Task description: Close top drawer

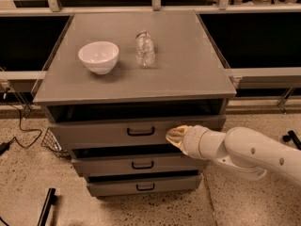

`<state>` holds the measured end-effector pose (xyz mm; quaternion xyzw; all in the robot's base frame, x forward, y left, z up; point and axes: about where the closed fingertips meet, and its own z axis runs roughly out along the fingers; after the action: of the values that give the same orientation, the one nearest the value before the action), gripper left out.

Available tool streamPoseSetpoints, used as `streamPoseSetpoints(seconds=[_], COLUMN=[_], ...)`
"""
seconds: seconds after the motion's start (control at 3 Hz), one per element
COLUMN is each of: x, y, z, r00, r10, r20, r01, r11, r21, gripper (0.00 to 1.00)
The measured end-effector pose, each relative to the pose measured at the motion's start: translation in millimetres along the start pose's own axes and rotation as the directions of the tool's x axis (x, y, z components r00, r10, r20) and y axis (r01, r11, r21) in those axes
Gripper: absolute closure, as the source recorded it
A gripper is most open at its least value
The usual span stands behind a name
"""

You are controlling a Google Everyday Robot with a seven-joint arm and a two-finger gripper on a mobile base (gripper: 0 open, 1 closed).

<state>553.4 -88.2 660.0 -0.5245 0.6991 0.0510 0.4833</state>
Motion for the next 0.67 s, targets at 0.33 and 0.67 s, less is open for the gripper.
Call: streamPoseSetpoints(seconds=[0.33,0.67], x=[4,8], y=[23,42], z=[-19,-29], r00=[1.0,0.999], r10=[0.02,0.032], r20=[-0.015,-0.04], r01=[-0.021,-0.039], r11=[0.9938,0.9778], r21=[-0.109,-0.206], gripper=[1.0,1.0])
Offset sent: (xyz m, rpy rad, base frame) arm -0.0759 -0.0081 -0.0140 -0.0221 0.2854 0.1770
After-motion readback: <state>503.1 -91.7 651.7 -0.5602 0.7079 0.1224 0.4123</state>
